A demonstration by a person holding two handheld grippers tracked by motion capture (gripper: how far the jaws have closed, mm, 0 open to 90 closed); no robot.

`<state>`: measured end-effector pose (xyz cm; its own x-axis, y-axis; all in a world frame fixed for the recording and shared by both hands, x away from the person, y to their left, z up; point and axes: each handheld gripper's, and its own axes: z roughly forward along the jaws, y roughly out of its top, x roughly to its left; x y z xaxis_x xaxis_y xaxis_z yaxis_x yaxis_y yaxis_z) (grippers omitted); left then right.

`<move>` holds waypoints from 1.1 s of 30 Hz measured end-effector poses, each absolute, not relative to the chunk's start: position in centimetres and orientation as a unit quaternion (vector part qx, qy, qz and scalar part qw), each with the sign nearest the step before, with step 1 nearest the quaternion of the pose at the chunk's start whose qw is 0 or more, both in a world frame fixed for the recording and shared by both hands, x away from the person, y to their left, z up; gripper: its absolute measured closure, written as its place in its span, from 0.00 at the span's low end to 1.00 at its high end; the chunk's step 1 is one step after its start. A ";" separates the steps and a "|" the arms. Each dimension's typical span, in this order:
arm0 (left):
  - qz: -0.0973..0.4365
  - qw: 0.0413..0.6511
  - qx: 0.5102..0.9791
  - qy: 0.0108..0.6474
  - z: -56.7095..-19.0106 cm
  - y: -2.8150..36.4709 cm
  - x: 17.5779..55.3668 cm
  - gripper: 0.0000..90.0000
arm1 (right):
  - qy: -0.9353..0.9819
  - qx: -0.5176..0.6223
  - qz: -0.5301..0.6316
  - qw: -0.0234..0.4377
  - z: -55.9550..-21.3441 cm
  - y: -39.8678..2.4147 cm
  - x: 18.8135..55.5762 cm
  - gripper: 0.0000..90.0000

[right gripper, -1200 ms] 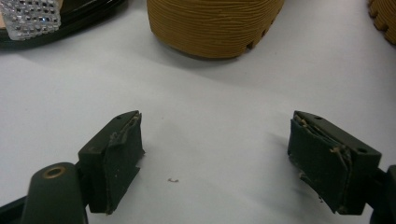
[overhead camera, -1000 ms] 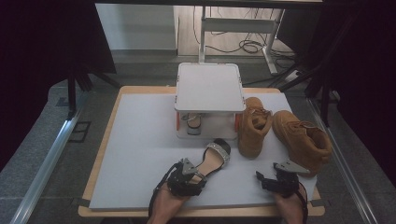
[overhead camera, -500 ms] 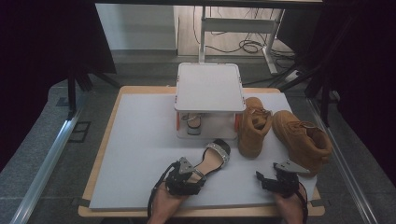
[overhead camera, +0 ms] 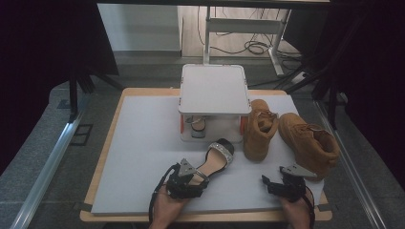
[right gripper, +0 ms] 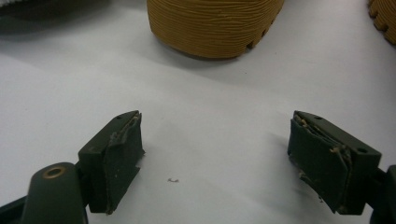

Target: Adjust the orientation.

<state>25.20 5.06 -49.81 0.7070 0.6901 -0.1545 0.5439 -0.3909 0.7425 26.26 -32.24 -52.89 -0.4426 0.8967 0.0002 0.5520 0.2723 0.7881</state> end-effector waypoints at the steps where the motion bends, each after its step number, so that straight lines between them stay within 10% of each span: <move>1: 0.090 0.408 0.829 0.372 -49.7 5.1 25.2 0.44 | 0.763 0.475 0.373 0.232 -52.9 -32.2 26.3 0.20; 33: 0.106 0.421 0.798 0.419 -48.9 3.4 30.1 0.44 | 0.763 0.474 0.373 0.231 -52.9 -32.2 26.3 0.20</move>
<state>30.05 3.43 -48.90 0.6274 0.7567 -0.1839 0.5790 -0.2954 0.7599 26.27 -32.24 -52.89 -0.4429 0.8966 0.0005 0.5520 0.2722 0.7881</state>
